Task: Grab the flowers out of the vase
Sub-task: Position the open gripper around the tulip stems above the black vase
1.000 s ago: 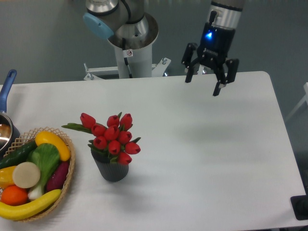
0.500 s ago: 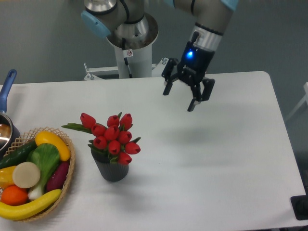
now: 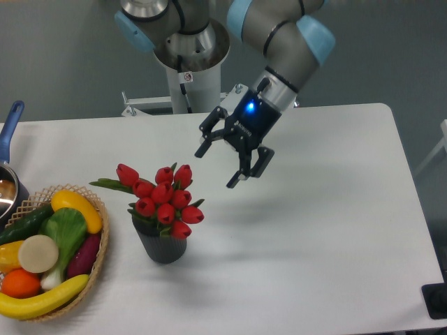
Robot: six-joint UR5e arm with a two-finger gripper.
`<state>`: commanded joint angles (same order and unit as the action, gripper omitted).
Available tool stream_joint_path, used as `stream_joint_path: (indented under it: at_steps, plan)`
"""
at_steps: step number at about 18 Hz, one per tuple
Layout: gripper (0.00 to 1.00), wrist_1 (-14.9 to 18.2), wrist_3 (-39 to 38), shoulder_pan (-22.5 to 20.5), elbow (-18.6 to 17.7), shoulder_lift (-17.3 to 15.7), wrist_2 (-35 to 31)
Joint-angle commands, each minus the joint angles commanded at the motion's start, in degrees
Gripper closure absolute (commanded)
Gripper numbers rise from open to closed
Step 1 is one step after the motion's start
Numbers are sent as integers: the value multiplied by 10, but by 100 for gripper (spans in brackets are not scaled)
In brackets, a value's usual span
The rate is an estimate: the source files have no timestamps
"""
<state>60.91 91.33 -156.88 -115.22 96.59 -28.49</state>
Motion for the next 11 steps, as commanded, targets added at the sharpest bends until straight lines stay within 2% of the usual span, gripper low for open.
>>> stream_joint_path:
  at_steps: [3,5,9,11]
  plan:
    - [0,-6,-41,6,3,18,69]
    - [0,-16,-41,17,3,27,71]
    - [0,-77,-40,37,4,55,65]
    - [0,-82,-41,48,5,61,65]
